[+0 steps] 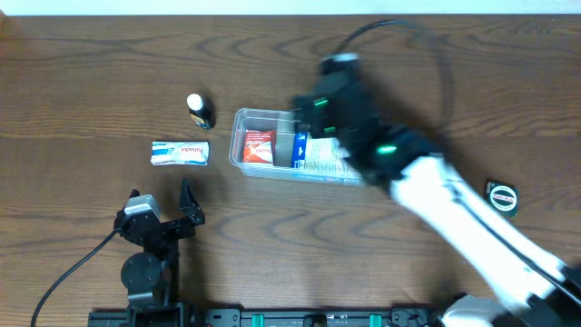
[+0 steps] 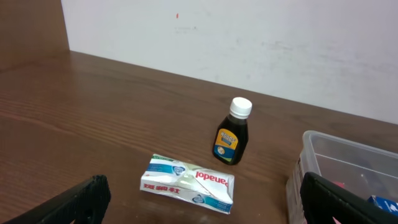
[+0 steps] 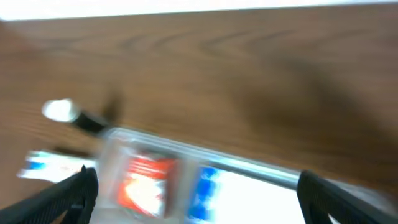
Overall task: Pack container
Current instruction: 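Lower the red packet into the container's left side and release, then move right gripper to the green Zam-Buk tin and grasp it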
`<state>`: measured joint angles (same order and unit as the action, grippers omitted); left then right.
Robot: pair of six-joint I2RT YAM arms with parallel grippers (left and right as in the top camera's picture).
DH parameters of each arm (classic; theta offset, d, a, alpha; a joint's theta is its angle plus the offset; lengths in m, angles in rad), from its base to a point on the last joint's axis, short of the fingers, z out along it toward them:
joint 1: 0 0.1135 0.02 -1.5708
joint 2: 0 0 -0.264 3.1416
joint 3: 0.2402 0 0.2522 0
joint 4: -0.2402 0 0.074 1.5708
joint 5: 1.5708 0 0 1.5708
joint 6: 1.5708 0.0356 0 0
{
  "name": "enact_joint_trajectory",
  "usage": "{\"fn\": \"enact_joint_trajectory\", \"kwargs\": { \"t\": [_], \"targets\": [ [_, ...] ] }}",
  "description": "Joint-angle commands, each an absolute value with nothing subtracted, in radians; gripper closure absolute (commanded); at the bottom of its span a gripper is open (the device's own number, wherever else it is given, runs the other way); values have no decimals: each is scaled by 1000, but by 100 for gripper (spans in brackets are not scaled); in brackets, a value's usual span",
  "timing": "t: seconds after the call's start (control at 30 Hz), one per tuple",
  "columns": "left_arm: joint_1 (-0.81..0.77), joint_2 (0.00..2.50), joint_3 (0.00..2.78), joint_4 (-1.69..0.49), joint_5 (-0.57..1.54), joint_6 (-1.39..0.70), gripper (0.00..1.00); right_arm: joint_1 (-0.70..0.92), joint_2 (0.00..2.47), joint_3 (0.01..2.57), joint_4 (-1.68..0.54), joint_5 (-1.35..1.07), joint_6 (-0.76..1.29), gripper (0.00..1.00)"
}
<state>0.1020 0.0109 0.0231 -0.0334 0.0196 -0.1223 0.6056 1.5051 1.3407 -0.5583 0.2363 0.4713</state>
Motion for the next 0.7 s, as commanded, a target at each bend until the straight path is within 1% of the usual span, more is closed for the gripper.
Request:
{"fn": "enact_joint_trajectory", "kwargs": {
  "t": [0.0, 0.13, 0.33, 0.47, 0.67],
  "targets": [
    [106, 4, 4, -70, 7, -105, 2, 502, 1422, 1345, -675, 255, 323, 1],
    [106, 4, 4, -70, 7, -105, 2, 330, 1352, 1345, -889, 259, 377, 1],
    [106, 4, 4, -70, 7, -105, 2, 70, 1341, 1342, -1106, 258, 463, 1],
    [106, 4, 4, -70, 7, -105, 2, -81, 1349, 1332, -1126, 260, 415, 1],
    [106, 4, 4, -70, 7, -105, 2, -231, 1401, 1331, -1099, 262, 279, 1]
  ]
}}
